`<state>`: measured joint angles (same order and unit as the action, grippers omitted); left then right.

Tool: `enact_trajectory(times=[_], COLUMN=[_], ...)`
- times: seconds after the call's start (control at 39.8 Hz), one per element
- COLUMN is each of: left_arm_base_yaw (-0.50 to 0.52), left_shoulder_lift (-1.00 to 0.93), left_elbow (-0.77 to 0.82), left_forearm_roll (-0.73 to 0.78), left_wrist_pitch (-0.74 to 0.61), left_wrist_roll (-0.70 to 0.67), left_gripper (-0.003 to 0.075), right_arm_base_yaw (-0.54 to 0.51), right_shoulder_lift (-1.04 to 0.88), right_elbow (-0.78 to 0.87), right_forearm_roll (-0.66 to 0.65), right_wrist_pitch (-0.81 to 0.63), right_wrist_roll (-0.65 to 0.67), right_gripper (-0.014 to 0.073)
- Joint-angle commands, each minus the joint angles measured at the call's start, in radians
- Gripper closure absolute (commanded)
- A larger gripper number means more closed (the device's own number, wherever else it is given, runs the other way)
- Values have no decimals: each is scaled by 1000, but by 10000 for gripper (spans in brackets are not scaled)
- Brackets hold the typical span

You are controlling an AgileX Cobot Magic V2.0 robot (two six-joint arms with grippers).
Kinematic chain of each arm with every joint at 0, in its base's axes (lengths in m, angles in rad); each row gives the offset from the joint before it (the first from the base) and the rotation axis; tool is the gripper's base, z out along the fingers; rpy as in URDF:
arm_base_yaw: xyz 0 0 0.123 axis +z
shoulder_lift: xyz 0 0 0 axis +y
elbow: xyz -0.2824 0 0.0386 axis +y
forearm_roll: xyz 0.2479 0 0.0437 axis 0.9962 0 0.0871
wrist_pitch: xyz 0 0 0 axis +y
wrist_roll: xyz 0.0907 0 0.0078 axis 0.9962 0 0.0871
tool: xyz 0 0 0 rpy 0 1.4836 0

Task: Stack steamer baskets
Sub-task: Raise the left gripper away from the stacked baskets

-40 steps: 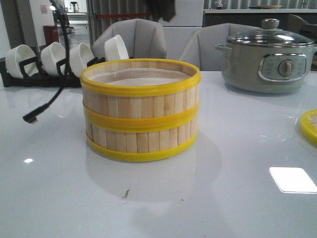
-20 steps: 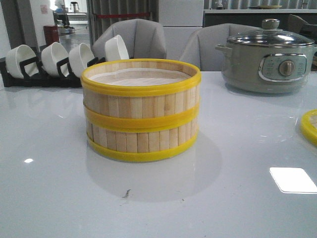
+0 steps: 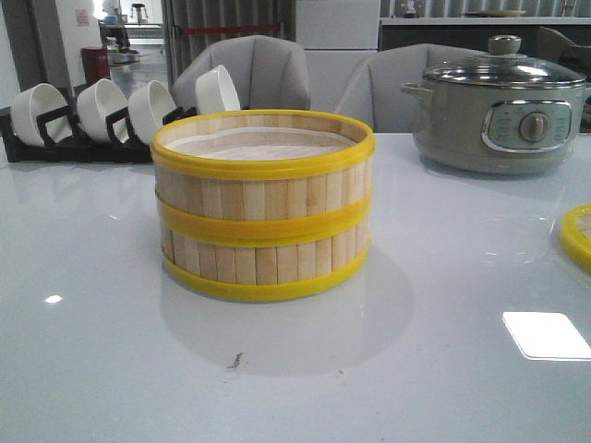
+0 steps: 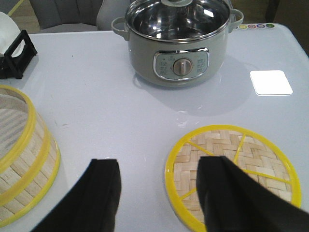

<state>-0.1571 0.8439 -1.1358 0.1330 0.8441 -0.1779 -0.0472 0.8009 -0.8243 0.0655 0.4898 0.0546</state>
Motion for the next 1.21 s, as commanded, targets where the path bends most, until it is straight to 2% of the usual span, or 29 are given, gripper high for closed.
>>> enact_trajectory(times=[0.0,0.25,0.55,0.65,0.73,0.8,1.18], left_arm_base_yaw=[2,0,0,0,0,0,0], left_shoulder_lift=[-109,-285,-289,-289,-289,-289,-289], left_elbow=[132,413,488,488,488,488,488], left_forearm_roll=[-2,-2,-1,1,1,1,1], left_wrist_pitch=[-153,-258,-250,-264,-265,-265,-265], left_wrist_roll=[-32,-32,-32,-32,-32,-32,-32], left_gripper=[636,636,636,636,636,636,636], right_arm_base_yaw=[-2,-2,-2,-2,-2,-2,-2], right_shoulder_lift=[-4,-4,-4,3,14,25,40], right_elbow=[-36,-36,-36,-36,-36,-36,-34], right_forearm_roll=[10,13,12,12,12,12,13], right_wrist_pitch=[-69,-59,-52,-36,-4,38,37], right_wrist_roll=[-5,-5,-5,-5,-5,-5,-5], right_gripper=[127,127,129,206,354,543,508])
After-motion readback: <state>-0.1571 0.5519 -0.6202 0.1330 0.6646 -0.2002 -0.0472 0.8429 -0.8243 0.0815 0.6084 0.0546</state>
